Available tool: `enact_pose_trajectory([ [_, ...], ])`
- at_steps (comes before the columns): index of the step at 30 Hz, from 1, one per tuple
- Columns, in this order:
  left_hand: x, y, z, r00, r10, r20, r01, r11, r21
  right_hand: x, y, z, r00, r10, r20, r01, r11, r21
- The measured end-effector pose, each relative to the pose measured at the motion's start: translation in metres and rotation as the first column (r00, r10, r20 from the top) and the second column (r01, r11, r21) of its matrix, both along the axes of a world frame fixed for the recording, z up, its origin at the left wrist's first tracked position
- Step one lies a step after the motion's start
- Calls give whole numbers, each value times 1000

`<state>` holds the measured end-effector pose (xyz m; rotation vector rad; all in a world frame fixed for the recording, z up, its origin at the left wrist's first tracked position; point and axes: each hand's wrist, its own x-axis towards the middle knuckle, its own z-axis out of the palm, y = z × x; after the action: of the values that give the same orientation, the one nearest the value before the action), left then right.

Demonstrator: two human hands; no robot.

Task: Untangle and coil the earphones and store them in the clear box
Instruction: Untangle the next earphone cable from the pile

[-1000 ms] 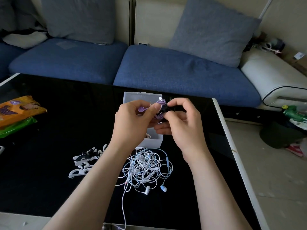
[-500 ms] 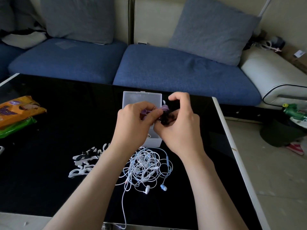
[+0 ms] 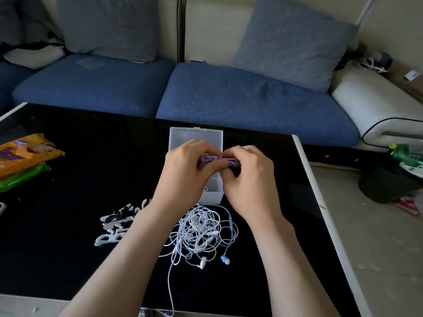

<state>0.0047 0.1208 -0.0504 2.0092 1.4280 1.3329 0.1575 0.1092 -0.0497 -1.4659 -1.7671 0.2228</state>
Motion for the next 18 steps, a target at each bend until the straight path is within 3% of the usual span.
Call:
enact_pose_trajectory([
  [4,2,-3,3,999,4,51,-5,1000,8,0,0,0,998,40,-45,-40,999,-3],
  [9,0,-4,5,985,6,172,3,999,-52,-1,3,4,954,118,-276,-184,956,-229],
  [15,-5,0,5,975,86,206,-57,988,-145,1,2,10,744,-45,-667,-199,937,-286],
  [18,-6,0,5,948,61,313,16,971,-239,2,6,6,744,-40,-667,-197,941,-275],
])
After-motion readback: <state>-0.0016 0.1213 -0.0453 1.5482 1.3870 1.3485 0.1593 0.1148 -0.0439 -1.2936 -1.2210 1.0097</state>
